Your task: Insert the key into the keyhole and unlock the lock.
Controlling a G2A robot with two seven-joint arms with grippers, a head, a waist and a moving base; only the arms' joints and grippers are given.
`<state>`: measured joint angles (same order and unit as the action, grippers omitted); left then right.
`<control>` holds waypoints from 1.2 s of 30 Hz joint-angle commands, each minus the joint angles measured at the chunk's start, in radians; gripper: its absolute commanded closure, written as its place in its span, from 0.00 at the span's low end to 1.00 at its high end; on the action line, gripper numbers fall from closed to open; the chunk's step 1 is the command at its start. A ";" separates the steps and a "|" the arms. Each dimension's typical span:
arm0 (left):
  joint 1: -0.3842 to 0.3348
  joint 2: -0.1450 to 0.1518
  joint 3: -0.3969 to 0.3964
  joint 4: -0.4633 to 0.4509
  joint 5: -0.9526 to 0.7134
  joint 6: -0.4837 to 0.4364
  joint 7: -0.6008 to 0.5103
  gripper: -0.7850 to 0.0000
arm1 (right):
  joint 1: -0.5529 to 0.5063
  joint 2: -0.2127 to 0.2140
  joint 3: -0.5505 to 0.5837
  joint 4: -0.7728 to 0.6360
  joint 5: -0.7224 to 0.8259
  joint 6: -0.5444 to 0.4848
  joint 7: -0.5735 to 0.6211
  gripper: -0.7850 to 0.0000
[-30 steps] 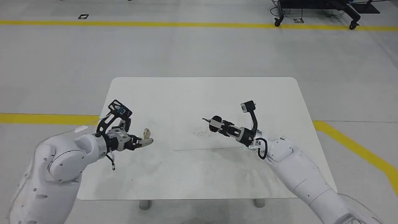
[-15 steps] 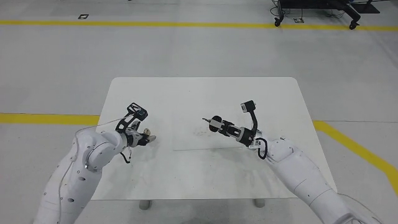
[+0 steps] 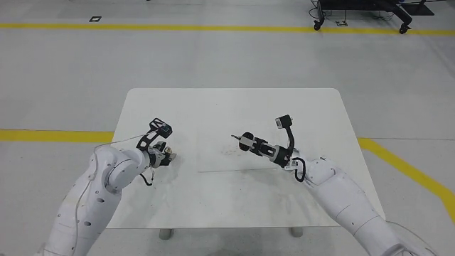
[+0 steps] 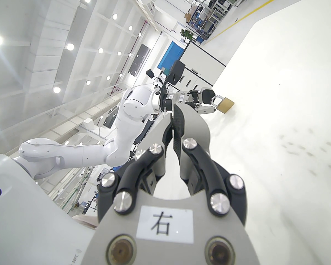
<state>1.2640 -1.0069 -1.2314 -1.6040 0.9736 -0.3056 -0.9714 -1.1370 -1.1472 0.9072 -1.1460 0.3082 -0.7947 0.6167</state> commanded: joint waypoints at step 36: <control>-0.112 -0.021 0.074 0.141 -0.068 0.011 -0.001 0.80 | 0.000 0.000 0.000 0.000 0.000 0.000 0.000 1.00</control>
<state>1.1548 -1.0273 -1.1588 -1.4680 0.9066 -0.2943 -0.9731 -1.1370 -1.1472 0.9072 -1.1460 0.3082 -0.7947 0.6167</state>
